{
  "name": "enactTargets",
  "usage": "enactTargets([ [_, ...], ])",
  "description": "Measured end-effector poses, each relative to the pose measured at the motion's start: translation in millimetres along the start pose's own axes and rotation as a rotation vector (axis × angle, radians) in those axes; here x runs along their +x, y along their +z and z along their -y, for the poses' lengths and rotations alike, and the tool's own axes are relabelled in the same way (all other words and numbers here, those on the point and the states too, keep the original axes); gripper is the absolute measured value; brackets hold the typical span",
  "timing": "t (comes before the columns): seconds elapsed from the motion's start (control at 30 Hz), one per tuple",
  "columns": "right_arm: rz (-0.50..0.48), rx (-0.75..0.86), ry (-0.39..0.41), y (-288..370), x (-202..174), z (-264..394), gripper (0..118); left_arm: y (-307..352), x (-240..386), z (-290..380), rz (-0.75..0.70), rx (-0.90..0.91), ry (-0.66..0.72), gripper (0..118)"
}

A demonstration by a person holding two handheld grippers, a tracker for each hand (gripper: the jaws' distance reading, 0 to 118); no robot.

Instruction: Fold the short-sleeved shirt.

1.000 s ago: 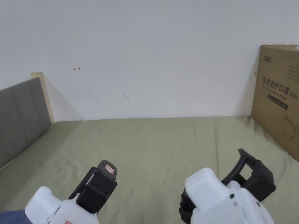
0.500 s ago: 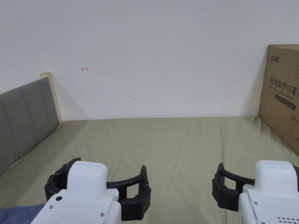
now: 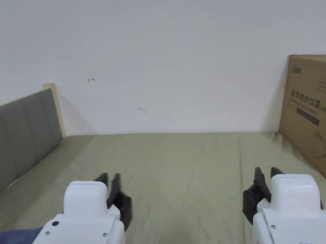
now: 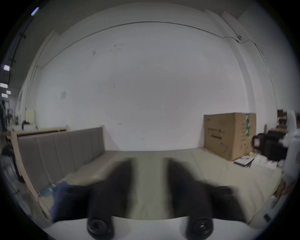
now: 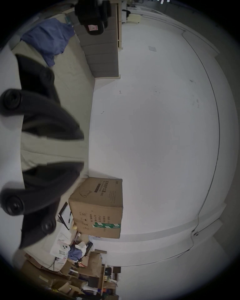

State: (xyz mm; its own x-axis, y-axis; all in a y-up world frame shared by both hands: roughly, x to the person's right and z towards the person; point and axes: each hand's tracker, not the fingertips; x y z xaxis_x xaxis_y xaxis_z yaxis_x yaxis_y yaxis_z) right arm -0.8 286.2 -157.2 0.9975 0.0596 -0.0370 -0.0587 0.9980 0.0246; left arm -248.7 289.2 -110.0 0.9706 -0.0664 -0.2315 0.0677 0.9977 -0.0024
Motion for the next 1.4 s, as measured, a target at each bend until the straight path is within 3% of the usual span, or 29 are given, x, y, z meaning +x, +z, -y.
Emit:
enactTargets([
  [0.07,-0.009,0.0,-0.001,1,0,2,0,-1,2,2,-0.004,-0.005,-0.025,0],
  [0.17,0.034,-0.009,0.053,1,-5,5,0,-5,-5,1,0.078,-0.05,0.063,0],
  [0.33,0.013,-0.017,-0.004,0,-3,1,0,-11,-9,4,0.092,-0.079,0.055,0],
  [0.5,0.02,-0.022,0.023,-4,-7,-3,0,-14,-15,3,0.113,-0.073,0.101,0],
  [0.6,-0.036,-0.04,-0.009,-11,-12,-8,0,-12,-18,2,0.07,-0.068,0.068,0],
  [0.7,-0.067,-0.029,0.008,-19,-31,-13,0,-4,-35,-4,0.049,-0.057,0.118,0],
  [1.07,-0.572,-0.059,0.004,-13,-164,-7,0,57,-139,-10,-0.356,-0.072,0.15,0],
  [1.2,-0.646,-0.061,0.027,-4,-193,-5,0,61,-164,3,-0.442,-0.139,0.15,0],
  [1.4,-0.677,-0.113,0.029,-9,-205,7,0,18,-202,37,-0.446,-0.284,0.198,0],
])
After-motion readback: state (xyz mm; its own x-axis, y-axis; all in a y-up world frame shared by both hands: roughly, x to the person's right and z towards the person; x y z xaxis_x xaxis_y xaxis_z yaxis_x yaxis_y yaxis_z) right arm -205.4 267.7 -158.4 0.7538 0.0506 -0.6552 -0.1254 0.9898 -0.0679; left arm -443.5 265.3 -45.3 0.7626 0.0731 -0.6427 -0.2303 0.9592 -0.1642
